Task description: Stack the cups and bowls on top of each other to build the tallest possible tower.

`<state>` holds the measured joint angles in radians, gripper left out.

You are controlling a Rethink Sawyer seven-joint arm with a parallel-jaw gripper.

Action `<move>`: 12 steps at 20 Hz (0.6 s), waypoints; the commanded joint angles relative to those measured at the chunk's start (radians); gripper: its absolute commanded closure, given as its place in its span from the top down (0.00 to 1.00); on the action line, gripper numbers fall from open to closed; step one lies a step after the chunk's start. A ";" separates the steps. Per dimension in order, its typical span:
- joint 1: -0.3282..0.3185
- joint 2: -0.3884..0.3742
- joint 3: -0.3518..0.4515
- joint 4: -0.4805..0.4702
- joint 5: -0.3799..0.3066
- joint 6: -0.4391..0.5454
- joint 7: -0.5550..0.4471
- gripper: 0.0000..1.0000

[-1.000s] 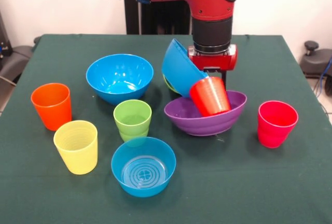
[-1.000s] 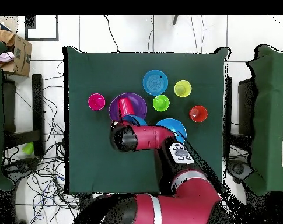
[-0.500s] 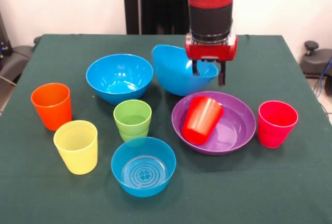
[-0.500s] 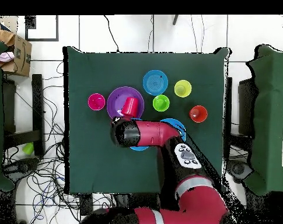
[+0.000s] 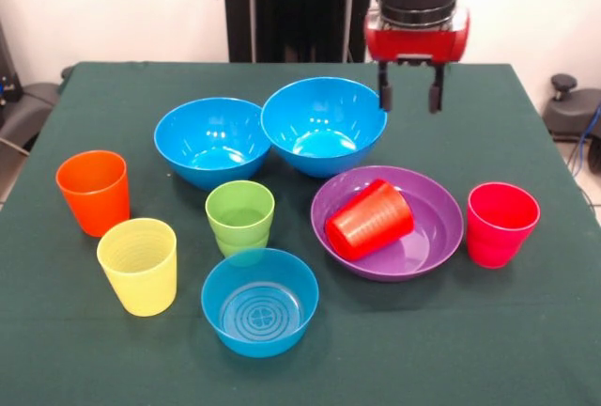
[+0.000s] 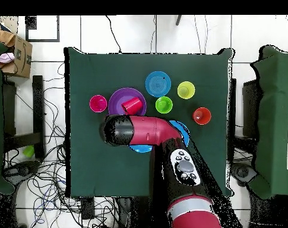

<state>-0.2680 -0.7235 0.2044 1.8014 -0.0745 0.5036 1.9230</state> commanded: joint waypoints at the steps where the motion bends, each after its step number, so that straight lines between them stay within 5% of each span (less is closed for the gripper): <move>1: 0.039 0.016 0.021 -0.074 0.046 0.108 0.127 1.00; 7: 0.087 0.097 -0.047 -0.160 -0.002 0.052 0.122 1.00; 12: 0.056 0.104 -0.034 -0.152 -0.020 0.030 0.057 1.00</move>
<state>-0.2070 -0.6883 0.1771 1.7104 -0.0569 0.5075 1.9230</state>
